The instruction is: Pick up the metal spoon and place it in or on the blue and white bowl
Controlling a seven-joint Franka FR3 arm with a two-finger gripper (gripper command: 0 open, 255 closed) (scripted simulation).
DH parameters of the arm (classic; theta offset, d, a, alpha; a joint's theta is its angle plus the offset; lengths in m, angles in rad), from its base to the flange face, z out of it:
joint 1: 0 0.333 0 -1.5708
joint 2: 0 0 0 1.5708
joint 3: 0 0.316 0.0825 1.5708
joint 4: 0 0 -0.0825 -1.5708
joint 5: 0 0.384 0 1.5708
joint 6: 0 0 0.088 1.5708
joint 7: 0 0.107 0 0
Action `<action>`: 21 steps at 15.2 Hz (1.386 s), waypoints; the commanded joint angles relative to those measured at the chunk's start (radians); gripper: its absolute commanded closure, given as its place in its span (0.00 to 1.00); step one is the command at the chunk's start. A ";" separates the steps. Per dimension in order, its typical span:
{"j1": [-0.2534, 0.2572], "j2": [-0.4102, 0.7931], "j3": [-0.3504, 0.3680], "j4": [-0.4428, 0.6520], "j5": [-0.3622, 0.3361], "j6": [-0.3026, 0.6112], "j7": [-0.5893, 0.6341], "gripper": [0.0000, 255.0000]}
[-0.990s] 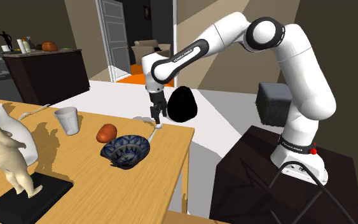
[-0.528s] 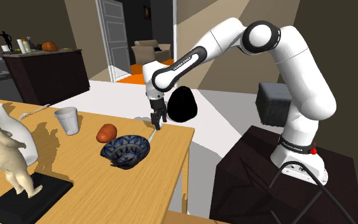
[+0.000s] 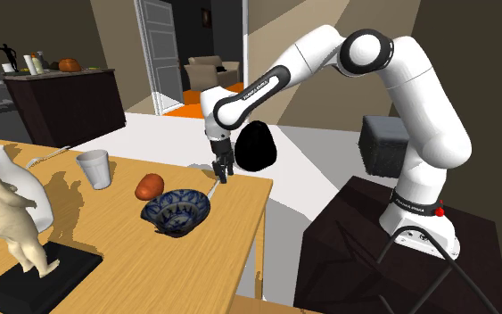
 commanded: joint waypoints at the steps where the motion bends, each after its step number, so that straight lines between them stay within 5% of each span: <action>1: 0.000 0.000 0.000 0.000 0.000 0.000 0.000 1.00; 9: 0.000 0.000 0.000 0.000 0.000 0.000 0.000 1.00; 21: -0.007 -0.080 0.013 0.042 0.020 -0.120 -0.007 1.00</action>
